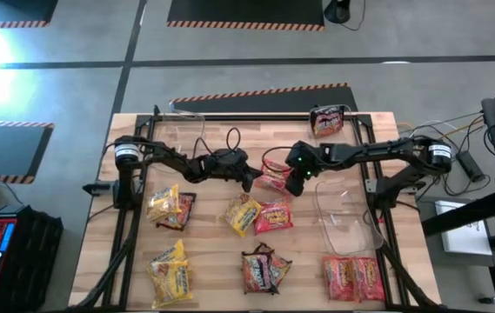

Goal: Sort Maruchan noodles
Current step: Put the orange noodle pack into the bottom transparent bin

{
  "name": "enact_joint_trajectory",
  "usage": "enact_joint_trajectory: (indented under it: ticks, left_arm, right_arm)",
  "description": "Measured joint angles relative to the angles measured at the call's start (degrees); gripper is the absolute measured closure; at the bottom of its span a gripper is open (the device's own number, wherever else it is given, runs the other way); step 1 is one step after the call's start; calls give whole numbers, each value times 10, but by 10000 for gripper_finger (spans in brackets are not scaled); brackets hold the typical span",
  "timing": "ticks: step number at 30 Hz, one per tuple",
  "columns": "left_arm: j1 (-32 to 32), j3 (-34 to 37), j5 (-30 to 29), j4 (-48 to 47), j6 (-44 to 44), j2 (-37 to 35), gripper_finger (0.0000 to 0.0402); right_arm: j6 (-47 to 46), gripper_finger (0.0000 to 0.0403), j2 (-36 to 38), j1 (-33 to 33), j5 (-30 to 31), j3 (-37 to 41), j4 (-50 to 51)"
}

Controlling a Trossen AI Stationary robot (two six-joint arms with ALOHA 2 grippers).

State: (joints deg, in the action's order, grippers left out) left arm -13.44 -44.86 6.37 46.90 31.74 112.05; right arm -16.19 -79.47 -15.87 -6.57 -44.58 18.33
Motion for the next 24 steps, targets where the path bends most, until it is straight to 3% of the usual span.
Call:
enact_joint_trajectory:
  ticks: [7, 24]
  left_arm:
    - [-1, 0, -9, -8, -1, 0, 401]
    - [-2, -3, -8, 10, 8, -1, 401]
  right_arm:
    - [-30, 267, 14, 36, 7, 0, 54]
    - [-8, 314, -49, 50, 82, 0, 19]
